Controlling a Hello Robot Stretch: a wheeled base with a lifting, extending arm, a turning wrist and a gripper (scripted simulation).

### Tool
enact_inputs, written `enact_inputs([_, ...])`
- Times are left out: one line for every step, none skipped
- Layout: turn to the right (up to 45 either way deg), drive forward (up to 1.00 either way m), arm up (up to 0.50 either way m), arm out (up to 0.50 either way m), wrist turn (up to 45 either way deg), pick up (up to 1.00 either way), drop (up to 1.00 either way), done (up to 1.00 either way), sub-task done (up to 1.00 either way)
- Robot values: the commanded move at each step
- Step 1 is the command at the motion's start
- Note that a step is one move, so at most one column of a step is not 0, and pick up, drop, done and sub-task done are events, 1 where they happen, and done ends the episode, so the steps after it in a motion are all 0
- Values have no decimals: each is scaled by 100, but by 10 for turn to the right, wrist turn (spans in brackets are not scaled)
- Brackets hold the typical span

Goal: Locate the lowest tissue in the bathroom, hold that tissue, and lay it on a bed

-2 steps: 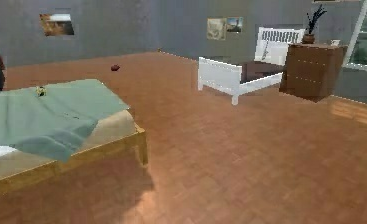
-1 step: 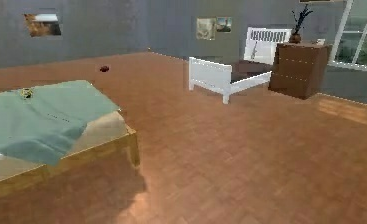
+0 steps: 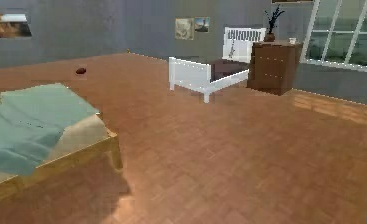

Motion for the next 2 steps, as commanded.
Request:
enact_inputs([0, 100, 0, 0, 0, 0, 0, 0, 0])
enact_inputs([0, 45, 0, 0, 0, 0, 0, 0, 0])
